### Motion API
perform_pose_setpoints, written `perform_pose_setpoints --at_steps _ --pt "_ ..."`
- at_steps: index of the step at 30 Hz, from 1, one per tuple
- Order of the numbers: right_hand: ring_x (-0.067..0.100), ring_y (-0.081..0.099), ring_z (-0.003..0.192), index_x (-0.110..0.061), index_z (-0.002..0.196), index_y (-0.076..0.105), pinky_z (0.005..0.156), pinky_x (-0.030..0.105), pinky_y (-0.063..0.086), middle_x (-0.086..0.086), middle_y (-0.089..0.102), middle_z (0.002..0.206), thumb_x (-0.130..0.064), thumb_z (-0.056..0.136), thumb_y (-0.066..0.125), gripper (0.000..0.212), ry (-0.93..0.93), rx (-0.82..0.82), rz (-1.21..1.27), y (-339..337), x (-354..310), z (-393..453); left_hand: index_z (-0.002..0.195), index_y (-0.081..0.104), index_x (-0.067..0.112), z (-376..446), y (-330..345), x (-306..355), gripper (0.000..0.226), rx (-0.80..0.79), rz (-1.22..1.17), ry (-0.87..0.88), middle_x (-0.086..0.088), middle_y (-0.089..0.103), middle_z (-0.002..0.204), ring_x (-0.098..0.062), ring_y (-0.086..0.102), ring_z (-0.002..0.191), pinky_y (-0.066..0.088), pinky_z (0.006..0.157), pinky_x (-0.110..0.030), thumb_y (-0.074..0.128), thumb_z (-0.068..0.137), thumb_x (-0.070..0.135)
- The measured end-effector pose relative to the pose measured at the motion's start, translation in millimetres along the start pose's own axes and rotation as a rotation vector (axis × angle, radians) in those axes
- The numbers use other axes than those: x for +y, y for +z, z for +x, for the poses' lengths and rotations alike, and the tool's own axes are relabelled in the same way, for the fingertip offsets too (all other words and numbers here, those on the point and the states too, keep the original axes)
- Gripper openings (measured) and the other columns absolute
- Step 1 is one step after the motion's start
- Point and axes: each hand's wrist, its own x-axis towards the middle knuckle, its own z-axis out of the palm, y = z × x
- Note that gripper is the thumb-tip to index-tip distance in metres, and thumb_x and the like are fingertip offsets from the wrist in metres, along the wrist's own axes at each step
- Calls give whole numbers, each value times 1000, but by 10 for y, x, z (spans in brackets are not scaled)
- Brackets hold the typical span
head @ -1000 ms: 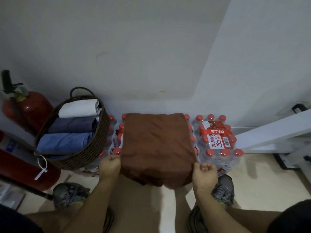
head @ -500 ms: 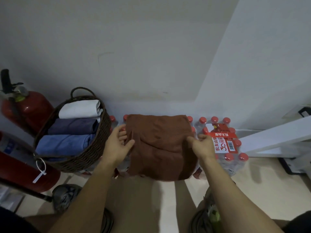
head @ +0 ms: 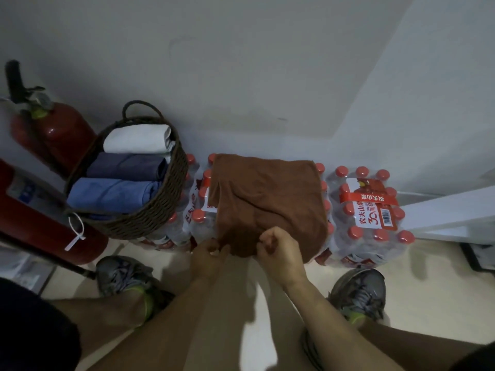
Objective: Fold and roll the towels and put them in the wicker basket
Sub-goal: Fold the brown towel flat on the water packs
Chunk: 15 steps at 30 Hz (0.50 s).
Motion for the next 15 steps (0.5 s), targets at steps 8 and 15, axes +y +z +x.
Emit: perform_pose_setpoints --at_steps 8,15 --pt "3 62 78 -31 102 63 66 15 52 -10 66 91 -36 61 87 48 80 -448 89 177 48 -175 94 63 -12 -117 -158 203 21 -226 -178 -115 -27 68 92 -39 67 89 57 79 -53 62 90 9" --pt "-3 64 67 -25 89 66 62 13 49 -13 72 75 -40 58 89 41 109 -347 310 122 -271 -146 78 54 0 -169 -433 722 32 -295 -255 -130 -16 60 53 -22 54 41 43 41 -25 70 87 26"
